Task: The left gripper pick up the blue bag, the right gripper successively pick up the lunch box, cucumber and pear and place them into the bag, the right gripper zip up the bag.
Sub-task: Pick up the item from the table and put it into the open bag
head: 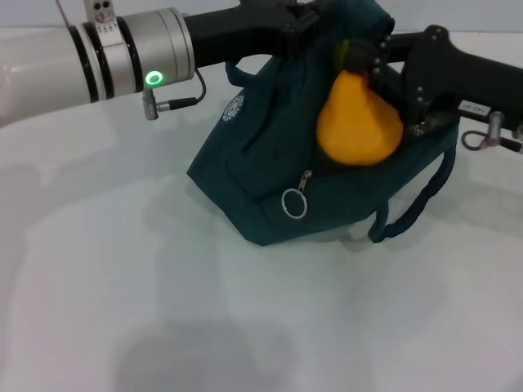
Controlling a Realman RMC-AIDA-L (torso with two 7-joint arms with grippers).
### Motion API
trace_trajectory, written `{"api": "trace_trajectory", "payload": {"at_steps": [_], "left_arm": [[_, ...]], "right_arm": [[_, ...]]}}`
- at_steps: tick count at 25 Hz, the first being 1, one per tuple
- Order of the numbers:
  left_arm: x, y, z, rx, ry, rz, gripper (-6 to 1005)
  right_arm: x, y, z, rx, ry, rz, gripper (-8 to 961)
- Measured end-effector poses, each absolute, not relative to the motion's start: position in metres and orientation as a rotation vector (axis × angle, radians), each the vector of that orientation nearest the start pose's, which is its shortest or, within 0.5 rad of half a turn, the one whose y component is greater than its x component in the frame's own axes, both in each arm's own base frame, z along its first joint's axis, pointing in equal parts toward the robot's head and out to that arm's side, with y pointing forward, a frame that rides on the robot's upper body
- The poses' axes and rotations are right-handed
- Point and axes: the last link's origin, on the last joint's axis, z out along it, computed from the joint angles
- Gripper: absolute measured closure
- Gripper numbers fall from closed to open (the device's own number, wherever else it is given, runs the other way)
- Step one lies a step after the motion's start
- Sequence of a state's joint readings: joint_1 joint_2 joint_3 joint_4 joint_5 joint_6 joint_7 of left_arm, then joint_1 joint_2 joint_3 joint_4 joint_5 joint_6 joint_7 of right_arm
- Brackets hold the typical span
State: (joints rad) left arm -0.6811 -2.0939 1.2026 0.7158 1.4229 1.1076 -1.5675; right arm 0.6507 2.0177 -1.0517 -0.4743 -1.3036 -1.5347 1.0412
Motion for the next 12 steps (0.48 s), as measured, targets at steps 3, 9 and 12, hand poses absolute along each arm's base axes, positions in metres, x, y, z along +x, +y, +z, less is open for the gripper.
{"api": "trace_trajectory", "payload": {"at_steps": [3,9,12], "left_arm": [[-0.141,0.407,-0.027,-2.559,-0.608,-0.948,954],[-0.141,0.407,-0.027,-2.559,-0.614,-0.95,954],[-0.141,0.407,-0.028,-2.559,-0.615,-0.95,953]], "right_arm": [[0.178,0.367,-0.001,-2.555,0.093,1.163,922],[0.18,0.368,-0.013,-2.58,0.135,1.113,923],[0.182,0.368,-0.01,-2.552,0.144,1.128,923]]}}
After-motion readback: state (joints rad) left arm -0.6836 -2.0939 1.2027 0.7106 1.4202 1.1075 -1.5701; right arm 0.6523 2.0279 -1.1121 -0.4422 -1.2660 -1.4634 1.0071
